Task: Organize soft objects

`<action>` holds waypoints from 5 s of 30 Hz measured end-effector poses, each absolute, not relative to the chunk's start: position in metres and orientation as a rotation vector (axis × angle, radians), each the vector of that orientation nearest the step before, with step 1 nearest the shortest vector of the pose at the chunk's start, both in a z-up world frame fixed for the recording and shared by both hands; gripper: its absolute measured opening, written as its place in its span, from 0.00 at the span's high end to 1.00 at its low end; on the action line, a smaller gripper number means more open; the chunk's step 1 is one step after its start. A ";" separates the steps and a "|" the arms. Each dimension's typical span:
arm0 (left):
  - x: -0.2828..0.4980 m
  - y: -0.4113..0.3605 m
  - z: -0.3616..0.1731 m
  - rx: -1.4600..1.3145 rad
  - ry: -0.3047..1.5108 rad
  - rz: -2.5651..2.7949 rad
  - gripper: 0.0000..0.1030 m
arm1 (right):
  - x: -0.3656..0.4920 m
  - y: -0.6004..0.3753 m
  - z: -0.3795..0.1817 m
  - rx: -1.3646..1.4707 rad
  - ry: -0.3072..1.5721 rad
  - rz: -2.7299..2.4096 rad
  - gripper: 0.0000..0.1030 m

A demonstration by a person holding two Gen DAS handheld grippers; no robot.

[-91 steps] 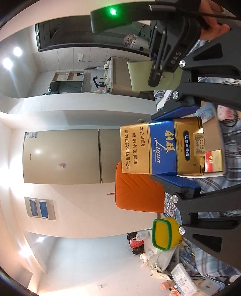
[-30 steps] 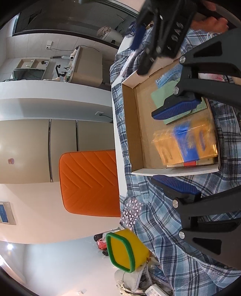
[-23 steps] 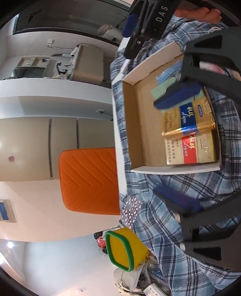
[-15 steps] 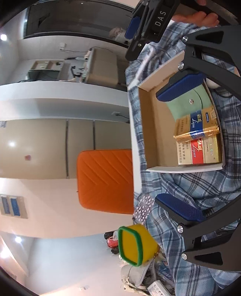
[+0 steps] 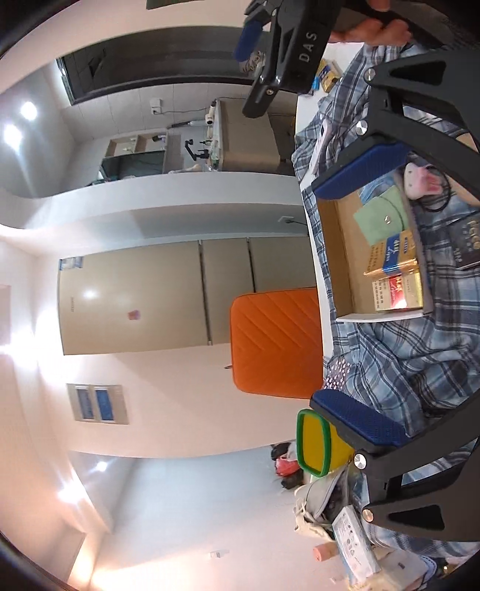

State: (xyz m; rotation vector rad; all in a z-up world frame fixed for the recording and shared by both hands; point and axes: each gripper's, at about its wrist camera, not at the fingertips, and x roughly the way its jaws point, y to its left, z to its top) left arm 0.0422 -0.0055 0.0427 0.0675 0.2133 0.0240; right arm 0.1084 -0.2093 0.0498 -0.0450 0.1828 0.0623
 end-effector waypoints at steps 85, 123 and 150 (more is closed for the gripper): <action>0.016 0.006 -0.004 -0.022 0.272 0.001 0.00 | 0.055 -0.215 -0.009 -0.049 0.248 0.220 0.00; 0.075 0.040 -0.046 -0.150 0.684 0.021 0.01 | 0.173 -0.143 -0.094 -0.108 0.936 0.223 0.44; 0.065 0.022 -0.040 -0.114 0.710 -0.075 0.01 | 0.086 -0.185 -0.032 -0.074 0.550 0.075 0.61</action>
